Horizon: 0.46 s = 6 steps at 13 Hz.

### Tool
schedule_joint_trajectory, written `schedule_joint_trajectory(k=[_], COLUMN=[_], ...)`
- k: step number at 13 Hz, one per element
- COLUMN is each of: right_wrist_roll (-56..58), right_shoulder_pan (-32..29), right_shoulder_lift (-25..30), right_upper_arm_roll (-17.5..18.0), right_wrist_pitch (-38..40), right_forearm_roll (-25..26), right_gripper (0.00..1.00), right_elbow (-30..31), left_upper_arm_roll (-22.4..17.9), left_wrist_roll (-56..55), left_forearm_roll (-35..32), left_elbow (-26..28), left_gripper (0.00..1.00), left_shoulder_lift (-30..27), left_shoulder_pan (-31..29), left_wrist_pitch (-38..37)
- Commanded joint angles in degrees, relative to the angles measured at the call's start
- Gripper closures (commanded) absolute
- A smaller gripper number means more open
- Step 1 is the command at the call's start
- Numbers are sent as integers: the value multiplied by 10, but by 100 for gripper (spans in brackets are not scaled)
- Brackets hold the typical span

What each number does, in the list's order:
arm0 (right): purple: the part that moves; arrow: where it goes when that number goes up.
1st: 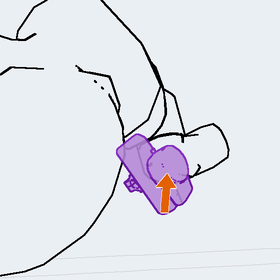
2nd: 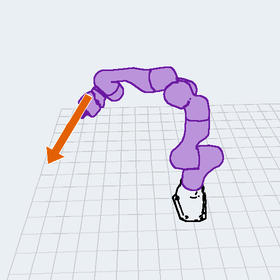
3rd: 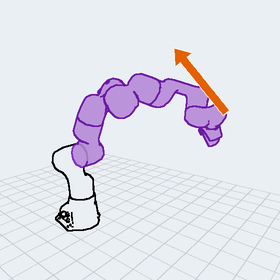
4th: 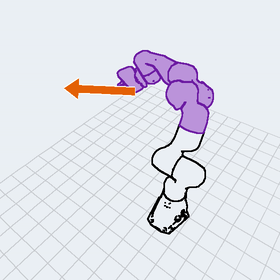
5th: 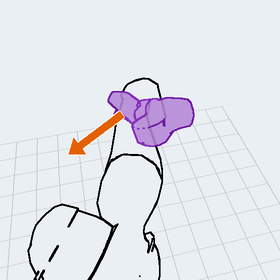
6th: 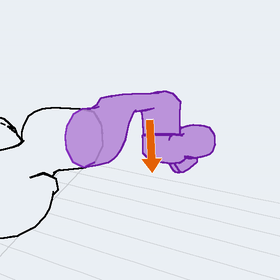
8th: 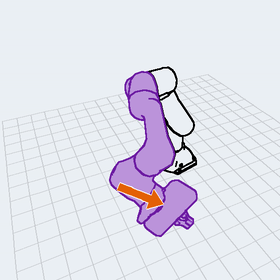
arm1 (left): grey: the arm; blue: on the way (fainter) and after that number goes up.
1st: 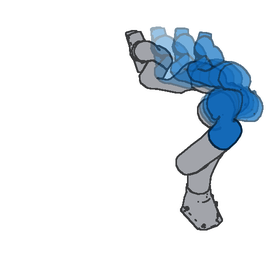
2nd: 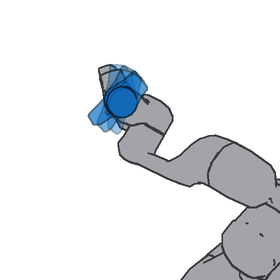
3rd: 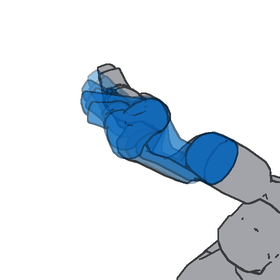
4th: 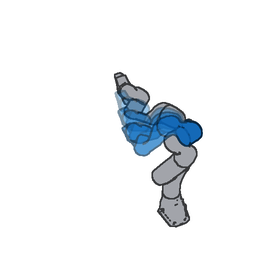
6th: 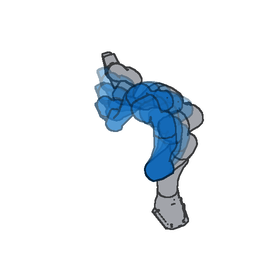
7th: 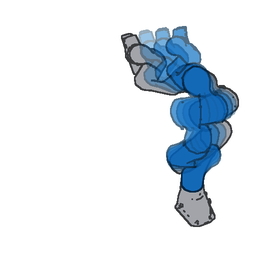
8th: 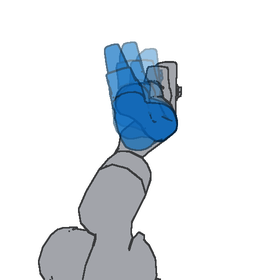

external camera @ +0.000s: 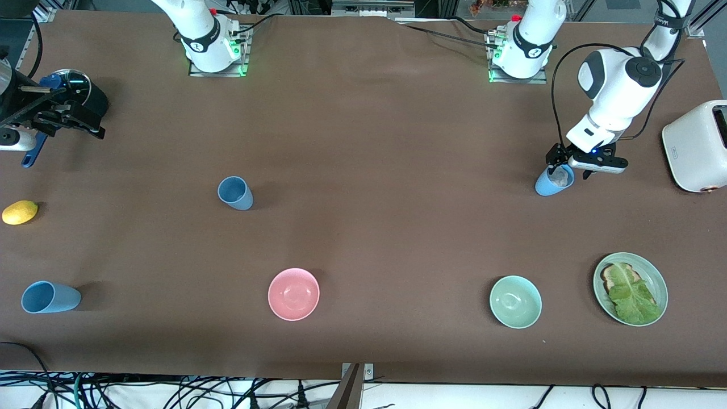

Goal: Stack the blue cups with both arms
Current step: 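Lower the left gripper and close it on the cup rim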

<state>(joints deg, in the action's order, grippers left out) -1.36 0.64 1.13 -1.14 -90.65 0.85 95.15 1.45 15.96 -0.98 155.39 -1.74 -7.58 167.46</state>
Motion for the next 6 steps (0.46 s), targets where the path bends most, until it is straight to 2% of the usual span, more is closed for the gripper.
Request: schedule_joint_trajectory(k=[1, 6], right_wrist_roll=[-2, -2], right_shoulder_pan=[2, 2], right_shoulder_lift=[-4, -4], right_upper_arm_roll=[-2, -2], right_wrist_pitch=[10, 10], right_forearm_roll=[-1, -1], right_gripper=[0, 0], right_elbow=[-13, -12], left_upper_arm_roll=[0, 0], left_wrist_roll=[59, 61], left_forearm_roll=[14, 13], left_elbow=[11, 14], left_gripper=[0, 0], left_shoulder_lift=[14, 15], left_shoulder_pan=[-22, -35], left_wrist_pitch=[44, 45])
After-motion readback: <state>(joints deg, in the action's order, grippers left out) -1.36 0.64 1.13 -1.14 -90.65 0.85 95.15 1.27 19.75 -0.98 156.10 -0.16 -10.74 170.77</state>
